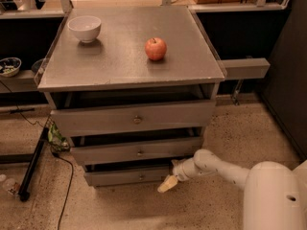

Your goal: Open bottom drawer

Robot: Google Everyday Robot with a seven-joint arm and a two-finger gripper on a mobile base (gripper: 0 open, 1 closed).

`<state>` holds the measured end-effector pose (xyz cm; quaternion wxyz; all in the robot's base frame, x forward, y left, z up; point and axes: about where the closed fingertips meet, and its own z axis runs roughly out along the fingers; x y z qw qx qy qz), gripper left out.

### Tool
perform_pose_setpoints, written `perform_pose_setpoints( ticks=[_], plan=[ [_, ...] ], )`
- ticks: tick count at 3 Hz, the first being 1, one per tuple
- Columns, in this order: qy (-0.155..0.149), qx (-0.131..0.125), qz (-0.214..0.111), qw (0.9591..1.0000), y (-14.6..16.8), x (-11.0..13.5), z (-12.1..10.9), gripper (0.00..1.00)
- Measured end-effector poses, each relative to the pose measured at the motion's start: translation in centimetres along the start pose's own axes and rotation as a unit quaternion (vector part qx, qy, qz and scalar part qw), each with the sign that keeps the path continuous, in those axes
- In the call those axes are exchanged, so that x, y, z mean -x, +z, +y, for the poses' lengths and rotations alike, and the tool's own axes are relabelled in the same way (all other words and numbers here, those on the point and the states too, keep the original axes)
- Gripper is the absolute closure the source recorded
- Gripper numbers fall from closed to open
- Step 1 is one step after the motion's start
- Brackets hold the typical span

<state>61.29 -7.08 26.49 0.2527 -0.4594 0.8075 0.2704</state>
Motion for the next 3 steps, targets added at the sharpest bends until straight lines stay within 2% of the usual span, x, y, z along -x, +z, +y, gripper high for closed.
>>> perform_pose_setpoints(
  ticks=[1, 2, 3],
  plan=[
    [-0.039, -0.041, 0.017, 0.9983, 1.9, 0.1, -0.1, 0.00],
    [-0.069, -0.082, 0.028, 0.9939, 3.5, 0.6, -0.6, 0.00],
    [-0.071, -0.097, 0.022, 0.9926, 3.9, 1.0, -1.4, 0.00]
  ],
)
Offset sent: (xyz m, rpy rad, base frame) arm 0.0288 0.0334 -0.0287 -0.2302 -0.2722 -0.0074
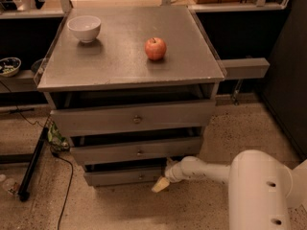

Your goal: Open bottom drawer

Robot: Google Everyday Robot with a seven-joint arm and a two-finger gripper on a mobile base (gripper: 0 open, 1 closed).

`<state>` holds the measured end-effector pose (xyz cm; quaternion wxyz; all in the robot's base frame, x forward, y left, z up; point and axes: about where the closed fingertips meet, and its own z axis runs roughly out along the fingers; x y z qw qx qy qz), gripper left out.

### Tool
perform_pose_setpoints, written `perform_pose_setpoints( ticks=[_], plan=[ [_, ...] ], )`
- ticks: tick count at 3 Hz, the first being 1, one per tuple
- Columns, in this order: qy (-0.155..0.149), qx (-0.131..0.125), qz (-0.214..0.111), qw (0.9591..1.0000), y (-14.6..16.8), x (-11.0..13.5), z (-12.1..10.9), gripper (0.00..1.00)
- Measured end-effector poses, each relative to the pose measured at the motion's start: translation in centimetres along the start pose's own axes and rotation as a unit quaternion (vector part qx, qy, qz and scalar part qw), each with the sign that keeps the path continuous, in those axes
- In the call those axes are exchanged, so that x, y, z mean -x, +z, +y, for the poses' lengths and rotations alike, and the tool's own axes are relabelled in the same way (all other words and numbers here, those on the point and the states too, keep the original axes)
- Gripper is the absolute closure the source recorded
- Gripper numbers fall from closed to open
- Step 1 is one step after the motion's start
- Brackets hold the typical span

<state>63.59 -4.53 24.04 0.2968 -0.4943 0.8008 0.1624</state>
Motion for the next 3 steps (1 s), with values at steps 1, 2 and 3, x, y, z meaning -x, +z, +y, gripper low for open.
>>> perform_pose_setpoints(
  ticks=[1, 2, 3],
  plan=[
    [0.000, -0.002, 0.001, 1.0000, 0.7, 0.0, -0.4, 0.00],
    [-0.001, 0.003, -0.005, 1.0000, 2.4, 0.9, -1.2, 0.00],
    [0.009, 0.023, -0.005, 0.9997, 4.4, 0.7, -2.0, 0.00]
  ],
)
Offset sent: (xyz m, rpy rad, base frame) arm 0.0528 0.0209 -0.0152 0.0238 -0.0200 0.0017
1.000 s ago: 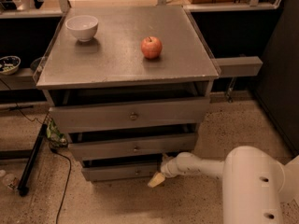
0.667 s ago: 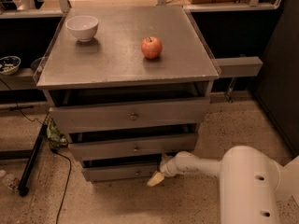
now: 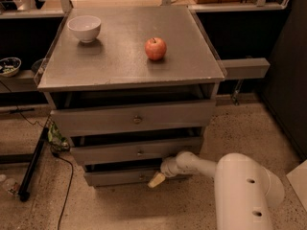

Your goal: Open bottom drawer

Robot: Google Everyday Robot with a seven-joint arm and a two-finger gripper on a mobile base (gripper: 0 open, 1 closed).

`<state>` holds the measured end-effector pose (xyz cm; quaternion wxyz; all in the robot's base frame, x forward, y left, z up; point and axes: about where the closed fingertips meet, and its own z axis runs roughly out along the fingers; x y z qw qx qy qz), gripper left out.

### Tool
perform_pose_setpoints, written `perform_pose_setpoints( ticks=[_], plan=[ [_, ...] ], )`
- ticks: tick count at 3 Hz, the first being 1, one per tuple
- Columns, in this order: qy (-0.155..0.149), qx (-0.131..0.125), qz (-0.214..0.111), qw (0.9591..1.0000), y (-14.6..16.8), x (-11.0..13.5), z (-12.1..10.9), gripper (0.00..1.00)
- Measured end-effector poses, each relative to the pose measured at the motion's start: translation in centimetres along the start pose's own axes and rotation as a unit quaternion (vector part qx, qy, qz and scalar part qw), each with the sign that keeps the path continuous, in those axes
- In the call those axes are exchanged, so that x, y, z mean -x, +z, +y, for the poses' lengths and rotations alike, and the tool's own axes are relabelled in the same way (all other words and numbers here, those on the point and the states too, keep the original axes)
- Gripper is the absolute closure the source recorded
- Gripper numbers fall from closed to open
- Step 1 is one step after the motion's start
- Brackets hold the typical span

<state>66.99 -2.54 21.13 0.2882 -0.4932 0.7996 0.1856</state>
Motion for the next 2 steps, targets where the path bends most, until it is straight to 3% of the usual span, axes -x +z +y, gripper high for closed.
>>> perform_pose_setpoints(
  ticks=[2],
  plan=[
    [-0.004, 0.013, 0.006, 0.9999, 0.11, -0.18, 0.34, 0.00]
  ],
)
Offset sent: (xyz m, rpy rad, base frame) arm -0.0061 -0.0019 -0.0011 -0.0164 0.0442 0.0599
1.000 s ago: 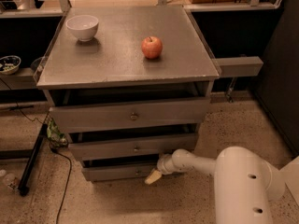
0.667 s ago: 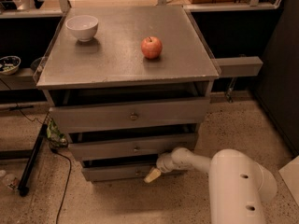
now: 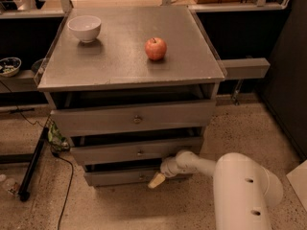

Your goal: Open bottom drawer

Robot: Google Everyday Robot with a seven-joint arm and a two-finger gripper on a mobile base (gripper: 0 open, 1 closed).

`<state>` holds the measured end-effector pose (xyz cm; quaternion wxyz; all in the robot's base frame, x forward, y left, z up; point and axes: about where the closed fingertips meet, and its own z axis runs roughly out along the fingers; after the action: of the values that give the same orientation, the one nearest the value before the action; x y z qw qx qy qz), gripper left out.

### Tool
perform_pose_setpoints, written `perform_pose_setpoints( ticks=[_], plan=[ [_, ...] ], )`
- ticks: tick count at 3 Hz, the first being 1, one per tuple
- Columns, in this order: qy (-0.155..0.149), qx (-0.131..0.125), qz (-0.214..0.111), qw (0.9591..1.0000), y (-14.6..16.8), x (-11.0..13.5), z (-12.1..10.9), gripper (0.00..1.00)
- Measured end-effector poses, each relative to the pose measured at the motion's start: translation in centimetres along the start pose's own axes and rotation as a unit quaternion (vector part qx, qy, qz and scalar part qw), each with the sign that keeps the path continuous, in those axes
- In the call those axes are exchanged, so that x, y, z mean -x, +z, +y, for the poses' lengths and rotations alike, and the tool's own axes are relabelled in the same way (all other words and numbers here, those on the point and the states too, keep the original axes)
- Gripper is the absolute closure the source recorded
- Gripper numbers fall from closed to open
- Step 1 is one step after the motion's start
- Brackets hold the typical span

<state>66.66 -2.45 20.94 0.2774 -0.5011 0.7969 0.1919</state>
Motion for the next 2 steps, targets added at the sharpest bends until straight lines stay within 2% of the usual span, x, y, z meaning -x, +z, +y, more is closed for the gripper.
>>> perform_pose_setpoints(
  ticks=[1, 2],
  plan=[
    [0.012, 0.021, -0.001, 0.9997, -0.06, -0.90, 0.79, 0.00],
    [0.012, 0.021, -0.001, 0.9997, -0.06, -0.90, 0.79, 0.00]
  ],
)
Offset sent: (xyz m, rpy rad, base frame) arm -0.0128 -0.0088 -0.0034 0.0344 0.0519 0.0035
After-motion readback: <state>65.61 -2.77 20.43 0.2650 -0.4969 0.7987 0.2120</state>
